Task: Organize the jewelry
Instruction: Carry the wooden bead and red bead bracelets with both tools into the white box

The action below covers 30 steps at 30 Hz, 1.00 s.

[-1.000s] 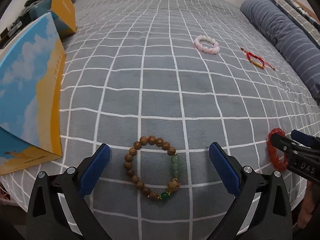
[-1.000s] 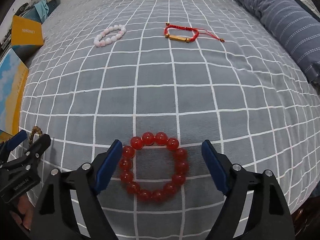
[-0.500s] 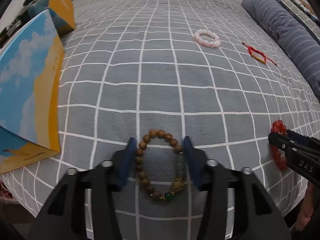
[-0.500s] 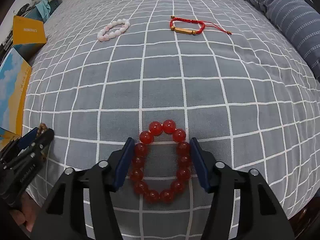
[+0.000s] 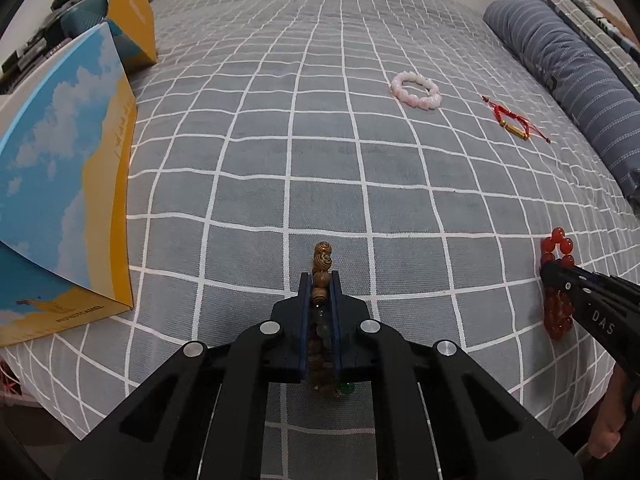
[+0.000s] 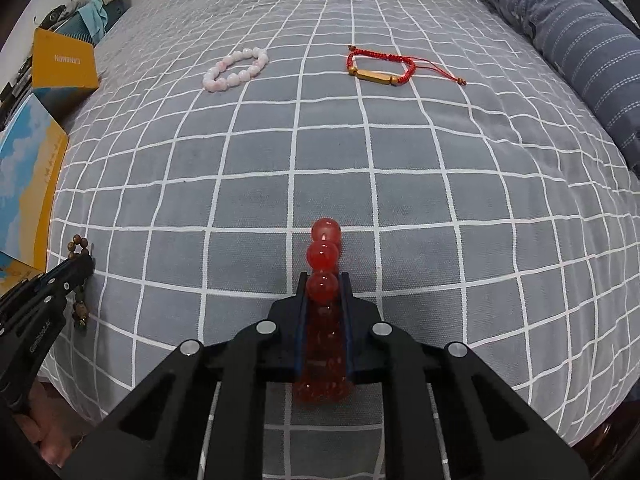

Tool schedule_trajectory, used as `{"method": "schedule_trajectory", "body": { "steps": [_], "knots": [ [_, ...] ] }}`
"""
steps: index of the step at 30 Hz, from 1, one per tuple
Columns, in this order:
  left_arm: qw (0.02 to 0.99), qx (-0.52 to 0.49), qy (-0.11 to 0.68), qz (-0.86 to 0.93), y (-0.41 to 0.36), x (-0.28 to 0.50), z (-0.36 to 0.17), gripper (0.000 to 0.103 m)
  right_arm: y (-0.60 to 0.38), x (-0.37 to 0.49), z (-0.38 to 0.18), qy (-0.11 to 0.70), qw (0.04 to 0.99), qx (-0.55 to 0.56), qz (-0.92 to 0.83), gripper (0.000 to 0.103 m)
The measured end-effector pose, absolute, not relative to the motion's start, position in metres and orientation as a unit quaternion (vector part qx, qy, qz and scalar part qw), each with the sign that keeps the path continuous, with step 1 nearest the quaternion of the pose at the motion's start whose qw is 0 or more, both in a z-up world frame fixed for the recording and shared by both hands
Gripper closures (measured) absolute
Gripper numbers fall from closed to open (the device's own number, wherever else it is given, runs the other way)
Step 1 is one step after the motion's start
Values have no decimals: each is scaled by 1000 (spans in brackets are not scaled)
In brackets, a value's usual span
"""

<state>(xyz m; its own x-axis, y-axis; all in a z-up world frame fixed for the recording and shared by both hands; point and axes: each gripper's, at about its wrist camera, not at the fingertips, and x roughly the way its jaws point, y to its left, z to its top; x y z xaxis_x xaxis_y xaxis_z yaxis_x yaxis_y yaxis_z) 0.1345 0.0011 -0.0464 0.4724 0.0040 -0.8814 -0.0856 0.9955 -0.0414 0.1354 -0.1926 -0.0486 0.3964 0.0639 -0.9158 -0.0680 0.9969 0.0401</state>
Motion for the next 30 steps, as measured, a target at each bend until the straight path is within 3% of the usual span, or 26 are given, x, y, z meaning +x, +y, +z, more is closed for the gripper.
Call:
{"method": "schedule_trajectory", "body": {
  "steps": [30],
  "knots": [
    [907,-29,419,13,3,115,17,95,-172,115,8,428,903,-29,31,90]
  ]
}}
